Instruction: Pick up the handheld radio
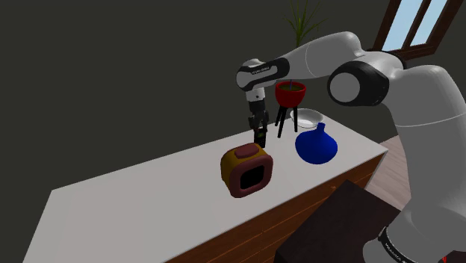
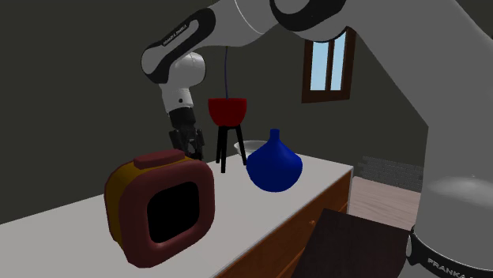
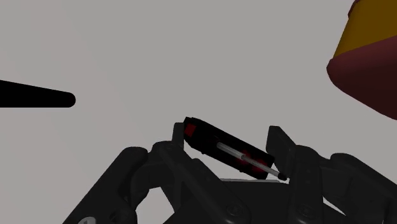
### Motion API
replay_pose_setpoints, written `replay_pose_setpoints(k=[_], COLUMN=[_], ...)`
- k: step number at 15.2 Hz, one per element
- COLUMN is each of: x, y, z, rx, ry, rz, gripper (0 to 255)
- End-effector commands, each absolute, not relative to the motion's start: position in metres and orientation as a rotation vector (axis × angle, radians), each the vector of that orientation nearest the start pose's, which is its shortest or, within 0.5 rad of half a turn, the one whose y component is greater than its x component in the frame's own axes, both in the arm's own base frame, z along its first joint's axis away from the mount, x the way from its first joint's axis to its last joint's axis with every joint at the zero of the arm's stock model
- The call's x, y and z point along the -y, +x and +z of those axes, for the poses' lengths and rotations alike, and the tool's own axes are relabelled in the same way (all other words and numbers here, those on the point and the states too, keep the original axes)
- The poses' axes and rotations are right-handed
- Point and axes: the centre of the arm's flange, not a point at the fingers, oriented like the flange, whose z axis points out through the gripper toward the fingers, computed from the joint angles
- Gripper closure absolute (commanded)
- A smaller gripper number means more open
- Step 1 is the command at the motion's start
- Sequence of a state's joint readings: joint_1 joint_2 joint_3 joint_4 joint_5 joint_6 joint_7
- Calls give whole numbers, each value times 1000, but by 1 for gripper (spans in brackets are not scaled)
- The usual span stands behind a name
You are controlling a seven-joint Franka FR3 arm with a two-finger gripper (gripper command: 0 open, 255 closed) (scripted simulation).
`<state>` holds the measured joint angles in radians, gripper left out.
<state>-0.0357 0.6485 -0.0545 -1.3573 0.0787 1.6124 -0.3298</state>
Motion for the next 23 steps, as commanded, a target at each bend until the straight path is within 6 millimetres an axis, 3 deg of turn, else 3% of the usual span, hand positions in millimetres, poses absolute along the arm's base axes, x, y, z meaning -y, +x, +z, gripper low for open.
replay_pose_setpoints(k=[1,9,23], x=[47,47,47], y=[678,679,679], z=[315,314,388], rx=[333,333,333], ry=[-2948,-2948,-2948], rz=[564,564,564], gripper=[255,255,255])
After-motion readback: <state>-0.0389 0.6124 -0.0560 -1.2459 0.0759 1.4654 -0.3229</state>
